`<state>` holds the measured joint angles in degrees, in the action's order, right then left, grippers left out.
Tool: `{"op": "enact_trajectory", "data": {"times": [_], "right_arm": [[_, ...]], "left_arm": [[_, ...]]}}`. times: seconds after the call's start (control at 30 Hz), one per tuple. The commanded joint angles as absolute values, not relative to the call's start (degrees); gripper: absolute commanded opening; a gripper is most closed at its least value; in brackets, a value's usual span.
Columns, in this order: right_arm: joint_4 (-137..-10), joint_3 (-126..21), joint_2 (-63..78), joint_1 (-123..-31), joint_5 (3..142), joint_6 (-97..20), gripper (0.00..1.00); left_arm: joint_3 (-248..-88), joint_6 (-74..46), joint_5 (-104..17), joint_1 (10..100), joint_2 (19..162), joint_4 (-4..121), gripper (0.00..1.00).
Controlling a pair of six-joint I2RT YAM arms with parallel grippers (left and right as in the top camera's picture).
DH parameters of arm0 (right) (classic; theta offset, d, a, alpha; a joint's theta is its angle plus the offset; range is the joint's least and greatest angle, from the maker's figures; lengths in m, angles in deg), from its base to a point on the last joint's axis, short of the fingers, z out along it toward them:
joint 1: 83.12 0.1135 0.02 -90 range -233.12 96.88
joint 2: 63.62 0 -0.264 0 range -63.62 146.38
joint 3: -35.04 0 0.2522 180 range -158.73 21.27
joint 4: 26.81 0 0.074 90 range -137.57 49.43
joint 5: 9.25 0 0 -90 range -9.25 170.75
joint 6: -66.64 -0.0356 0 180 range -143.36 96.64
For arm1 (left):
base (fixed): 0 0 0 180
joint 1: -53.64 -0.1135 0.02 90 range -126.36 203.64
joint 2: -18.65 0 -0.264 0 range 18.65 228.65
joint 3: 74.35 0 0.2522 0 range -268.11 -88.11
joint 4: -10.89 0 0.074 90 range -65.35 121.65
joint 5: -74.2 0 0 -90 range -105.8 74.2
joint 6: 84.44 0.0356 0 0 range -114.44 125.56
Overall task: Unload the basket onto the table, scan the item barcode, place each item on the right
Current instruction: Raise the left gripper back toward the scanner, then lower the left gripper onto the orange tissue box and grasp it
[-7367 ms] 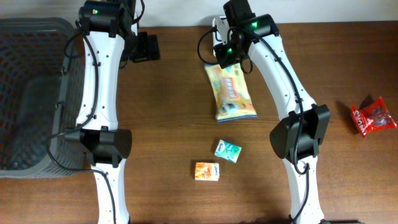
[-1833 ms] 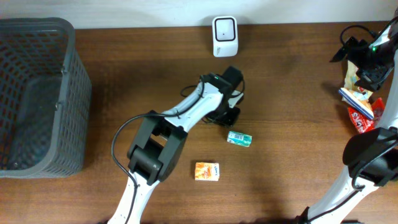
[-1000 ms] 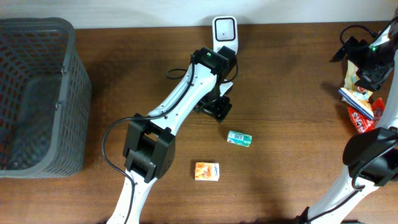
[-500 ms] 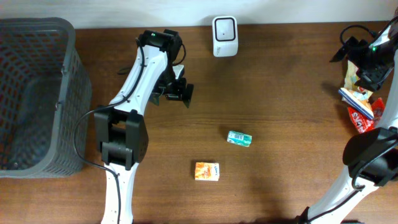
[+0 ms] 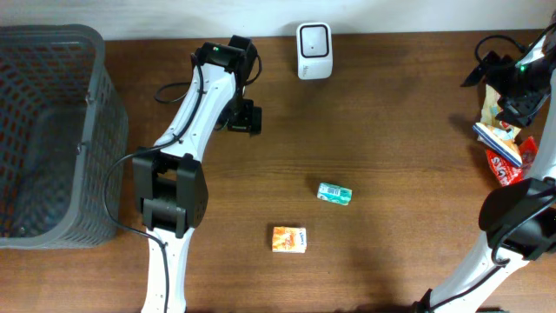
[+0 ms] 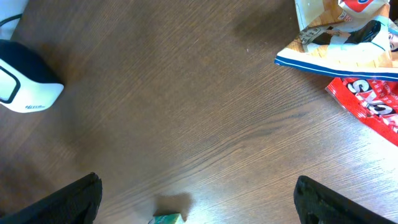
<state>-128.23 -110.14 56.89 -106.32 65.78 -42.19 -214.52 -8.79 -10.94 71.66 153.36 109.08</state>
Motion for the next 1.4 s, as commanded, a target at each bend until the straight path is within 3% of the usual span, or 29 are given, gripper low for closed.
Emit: {"op": "enact_trajectory", "data": {"times": [0.0,0.13,0.43,0.67,0.93,1.07,1.1,1.17,1.27,1.37], "right_arm": [[-128.2,-110.7,56.5,-106.4,66.4,-41.6,0.98],[-128.2,-110.7,56.5,-106.4,66.4,-41.6,0.98],[-128.2,-110.7,56.5,-106.4,66.4,-41.6,0.98],[-128.2,-110.7,56.5,-106.4,66.4,-41.6,0.98],[-128.2,-110.7,56.5,-106.4,66.4,-41.6,0.98],[-128.2,-110.7,56.5,-106.4,66.4,-41.6,0.99],[-128.2,-110.7,56.5,-106.4,66.4,-41.6,0.98],[-128.2,-110.7,56.5,-106.4,66.4,-41.6,0.98],[-128.2,-110.7,56.5,-106.4,66.4,-41.6,0.98],[-128.2,-110.7,56.5,-106.4,66.4,-41.6,0.98]], "left_arm": [[-214.5,0.2,-22.0,71.9,154.1,110.8,0.99],[-214.5,5.2,-26.3,73.1,154.1,113.3,0.99],[-214.5,3.0,-25.7,72.9,152.7,121.4,0.99],[-213.1,2.4,-25.7,74.4,143.7,121.4,0.99],[-188.4,2.4,-29.4,81.1,132.9,119.9,0.99],[-175.3,2.4,-36.7,86.6,132.8,110.1,0.99],[-172.6,2.4,-38.3,87.7,132.8,107.4,0.94],[-167.6,1.4,-40.4,89.2,132.8,101.8,0.72],[-164.1,-1.5,-40.5,89.4,132.8,96.4,0.65],[-161.2,-2.6,-40.7,89.4,132.8,91.8,0.49]]}}
